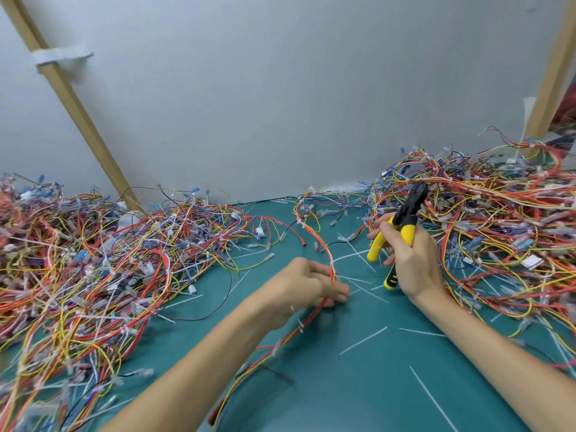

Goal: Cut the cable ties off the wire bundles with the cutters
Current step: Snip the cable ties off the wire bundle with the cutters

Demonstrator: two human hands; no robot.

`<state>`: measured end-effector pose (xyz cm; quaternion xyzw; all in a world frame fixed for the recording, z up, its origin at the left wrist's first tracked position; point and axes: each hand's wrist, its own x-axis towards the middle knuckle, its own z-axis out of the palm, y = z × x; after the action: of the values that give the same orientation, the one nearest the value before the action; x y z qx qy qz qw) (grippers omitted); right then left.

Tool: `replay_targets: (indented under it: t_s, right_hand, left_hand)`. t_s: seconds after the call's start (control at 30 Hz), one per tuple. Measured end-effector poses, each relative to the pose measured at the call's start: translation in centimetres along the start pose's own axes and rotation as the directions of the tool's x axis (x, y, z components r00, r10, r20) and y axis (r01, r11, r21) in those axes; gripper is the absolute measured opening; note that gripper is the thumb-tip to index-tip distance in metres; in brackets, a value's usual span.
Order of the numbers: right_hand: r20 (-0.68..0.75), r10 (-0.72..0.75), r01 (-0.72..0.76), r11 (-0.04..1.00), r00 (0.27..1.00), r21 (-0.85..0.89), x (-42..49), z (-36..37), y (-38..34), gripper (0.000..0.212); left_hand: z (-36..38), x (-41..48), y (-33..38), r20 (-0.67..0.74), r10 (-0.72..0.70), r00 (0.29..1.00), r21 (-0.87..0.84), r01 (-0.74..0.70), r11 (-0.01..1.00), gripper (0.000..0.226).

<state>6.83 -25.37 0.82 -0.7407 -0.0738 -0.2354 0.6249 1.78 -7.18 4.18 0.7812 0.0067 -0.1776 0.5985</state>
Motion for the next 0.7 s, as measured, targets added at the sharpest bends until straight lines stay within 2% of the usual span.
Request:
replay_targets:
  t_s: [0.03, 0.07, 0.13, 0.23, 0.3, 0.4, 0.47, 0.53, 0.6, 0.67, 0.7]
  right_hand:
    - [-0.004, 0.001, -0.001, 1.000, 1.000, -0.001, 0.0, 0.0, 0.0, 0.026]
    - [-0.006, 0.001, -0.001, 1.000, 1.000, -0.003, 0.0, 0.0, 0.0, 0.026]
    - [0.001, 0.004, -0.004, 1.000, 1.000, 0.003, 0.1, 0.0, 0.1, 0.026]
    - [0.019, -0.003, 0.003, 1.000, 1.000, 0.006, 0.0, 0.1, 0.3, 0.027]
    - [0.034, -0.010, 0.010, 1.000, 0.999, -0.013, 0.0, 0.2, 0.3, 0.027]
    - [0.056, -0.015, 0.018, 0.998, 0.998, -0.062, 0.0, 0.3, 0.2, 0.026]
    - [0.091, -0.027, 0.039, 0.990, 0.996, -0.136, 0.0, 0.4, 0.3, 0.025]
    - [0.134, -0.045, 0.074, 0.973, 0.990, -0.217, -0.2, 0.4, 0.3, 0.023]
    - [0.171, -0.072, 0.120, 0.951, 0.983, -0.284, -0.5, 0.5, 0.3, 0.020]
    - [0.223, -0.087, 0.161, 0.927, 0.971, -0.338, -0.6, 0.6, 0.1, 0.019]
    - [0.262, -0.087, 0.179, 0.919, 0.961, -0.350, -0.6, 0.7, 0.0, 0.020]
  left_hand:
    - [0.0, 0.1, -0.1, 0.050, -0.001, 0.999, -0.171, 0.010, 0.985, 0.024]
    - [-0.1, 0.2, -0.2, 0.083, 0.028, 0.996, -0.268, -0.005, 0.964, 0.025]
    - [0.0, 0.7, -0.4, 0.086, 0.134, 0.987, -0.335, -0.098, 0.937, 0.026]
    - [0.1, 1.6, -1.1, 0.014, 0.277, 0.961, -0.423, -0.246, 0.872, 0.024]
    - [0.1, 2.1, -1.8, -0.032, 0.299, 0.954, -0.576, -0.262, 0.774, 0.021]
    - [-0.4, 2.6, -2.6, -0.079, 0.282, 0.956, -0.813, -0.226, 0.537, 0.022]
    - [-0.6, 2.9, -2.9, -0.104, 0.265, 0.959, -0.846, -0.226, 0.483, 0.017]
    - [-0.5, 3.0, -3.2, -0.116, 0.265, 0.957, -0.804, -0.247, 0.540, 0.009]
    - [-0.6, 3.2, -3.3, -0.117, 0.297, 0.948, -0.682, -0.294, 0.670, 0.010]
    - [-1.4, 3.2, -3.2, -0.157, 0.365, 0.917, -0.408, -0.397, 0.822, 0.015]
    - [-1.9, 3.2, -3.3, -0.186, 0.402, 0.897, -0.255, -0.439, 0.862, 0.017]
